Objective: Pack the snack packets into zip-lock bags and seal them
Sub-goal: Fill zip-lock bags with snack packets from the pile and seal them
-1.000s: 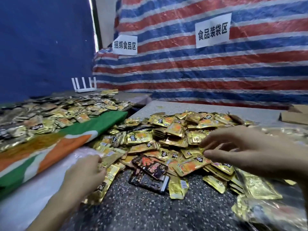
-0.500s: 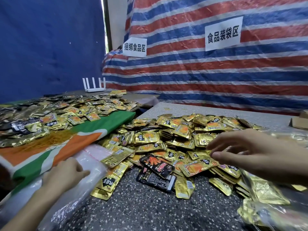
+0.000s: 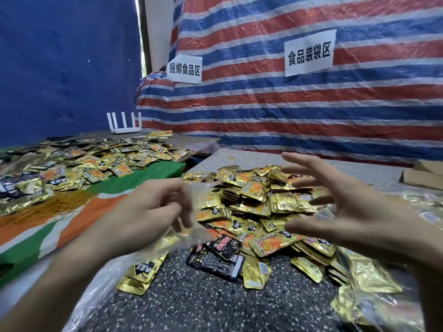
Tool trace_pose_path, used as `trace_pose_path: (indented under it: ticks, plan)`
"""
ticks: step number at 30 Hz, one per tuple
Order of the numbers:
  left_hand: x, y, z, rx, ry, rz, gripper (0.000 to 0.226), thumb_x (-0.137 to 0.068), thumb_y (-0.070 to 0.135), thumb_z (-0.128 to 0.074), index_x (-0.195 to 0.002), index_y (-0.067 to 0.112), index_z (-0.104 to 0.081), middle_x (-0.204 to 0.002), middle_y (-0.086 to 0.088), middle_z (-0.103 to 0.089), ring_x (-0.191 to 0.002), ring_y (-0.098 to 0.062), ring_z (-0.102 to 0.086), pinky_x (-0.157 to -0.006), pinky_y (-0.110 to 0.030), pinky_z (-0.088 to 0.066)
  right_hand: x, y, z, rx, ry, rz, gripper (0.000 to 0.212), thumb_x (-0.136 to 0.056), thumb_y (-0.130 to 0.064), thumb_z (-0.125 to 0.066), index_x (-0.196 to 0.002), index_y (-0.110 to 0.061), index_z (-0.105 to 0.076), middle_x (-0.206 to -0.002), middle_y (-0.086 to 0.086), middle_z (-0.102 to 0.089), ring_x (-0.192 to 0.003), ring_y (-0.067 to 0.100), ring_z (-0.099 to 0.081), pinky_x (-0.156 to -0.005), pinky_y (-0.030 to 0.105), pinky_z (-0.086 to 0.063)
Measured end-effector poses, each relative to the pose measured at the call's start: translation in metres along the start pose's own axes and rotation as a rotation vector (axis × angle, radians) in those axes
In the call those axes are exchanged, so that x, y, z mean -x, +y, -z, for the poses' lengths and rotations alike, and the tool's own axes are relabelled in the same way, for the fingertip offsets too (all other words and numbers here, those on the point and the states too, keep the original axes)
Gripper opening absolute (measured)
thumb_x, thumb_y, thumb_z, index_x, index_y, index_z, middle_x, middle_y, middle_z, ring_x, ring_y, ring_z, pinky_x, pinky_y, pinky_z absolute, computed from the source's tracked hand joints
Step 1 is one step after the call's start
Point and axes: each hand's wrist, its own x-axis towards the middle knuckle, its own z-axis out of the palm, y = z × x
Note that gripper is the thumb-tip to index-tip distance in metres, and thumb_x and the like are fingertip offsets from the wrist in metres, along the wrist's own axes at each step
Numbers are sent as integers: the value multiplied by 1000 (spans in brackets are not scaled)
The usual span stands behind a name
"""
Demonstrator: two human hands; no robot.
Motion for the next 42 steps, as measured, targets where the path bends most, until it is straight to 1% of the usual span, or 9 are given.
trace_pose_path:
  ticks: [3,10,16,20,26,31,36,40,42]
  plan:
    - [-20,24,-25,138,-115,-78,32,-84,-21,-40,-76,5,-58,-66,-17,-66,-59,-21,-62,-57,-29,-49,-3,-5,-4,13,-83,-3,100,-58,-66,-76,-144,-59,-26,-142,-35,-43,-123,-15,-46,-102,23,-46]
    - [-57,42,-57,254,-315,-112,18,-77,4,-45,-83,10,-61,-60,-7,-62,-57,-22,-55,-55,-35,-46,0,-8,7,-177,-201,-71,9,-84,-30,-72,-87,-22,-74,-87,-5,-75,-80,5,-70,-74,23,-57]
    - [-88,40,-73,126,-249,-32,14,-94,6,-54,-99,16,-62,-82,2,-71,-72,-7,-65,-63,-24,-54,5,3,26,-419,-138,-242,22,-72,-25,-76,-86,-7,-77,-82,19,-74,-69,25,-69,-56,27,-57]
    - [-96,40,-91,37,99,-186,11,-91,23,-66,-101,24,-61,-101,12,-60,-93,-1,-58,-79,-22,-50,3,15,30,-508,159,-352,26,-63,-25,-81,-73,-2,-76,-66,18,-69,-51,22,-60,-42,21,-48]
    - [-93,48,-102,490,-491,-302,17,-95,33,-62,-83,22,-66,-79,4,-64,-71,-8,-61,-63,-20,-51,-3,15,21,-528,261,-415,49,-47,-47,-90,-65,-5,-74,-58,10,-65,-46,17,-58,-39,17,-43]
    - [-95,42,-105,591,-496,-193,18,-98,14,-59,-82,13,-68,-71,3,-64,-61,-10,-58,-57,-20,-47,-6,13,19,-548,262,-457,34,-54,-25,-91,-74,-3,-75,-61,15,-66,-44,16,-57,-38,19,-43]
    - [-100,33,-91,598,-357,-49,35,-96,18,-59,-62,17,-68,-59,6,-62,-51,-8,-53,-49,-17,-42,0,8,19,-512,316,-403,75,-38,-35,-98,-93,-12,-53,-63,19,-65,-44,19,-54,-37,19,-41]
    - [-105,23,-77,654,-200,67,32,-93,19,-56,-63,14,-68,-57,0,-63,-49,-13,-56,-42,-18,-42,3,-1,21,-243,214,-113,25,-71,-35,-75,-90,-35,-59,-59,10,-55,-47,8,-48,-42,16,-38]
    - [-107,17,-73,668,-159,111,27,-92,20,-56,-68,13,-66,-56,-3,-63,-48,-15,-55,-40,-20,-40,6,-3,19,-159,134,-60,32,-81,-36,-67,-112,-44,-61,-61,12,-55,-47,5,-47,-44,16,-38]
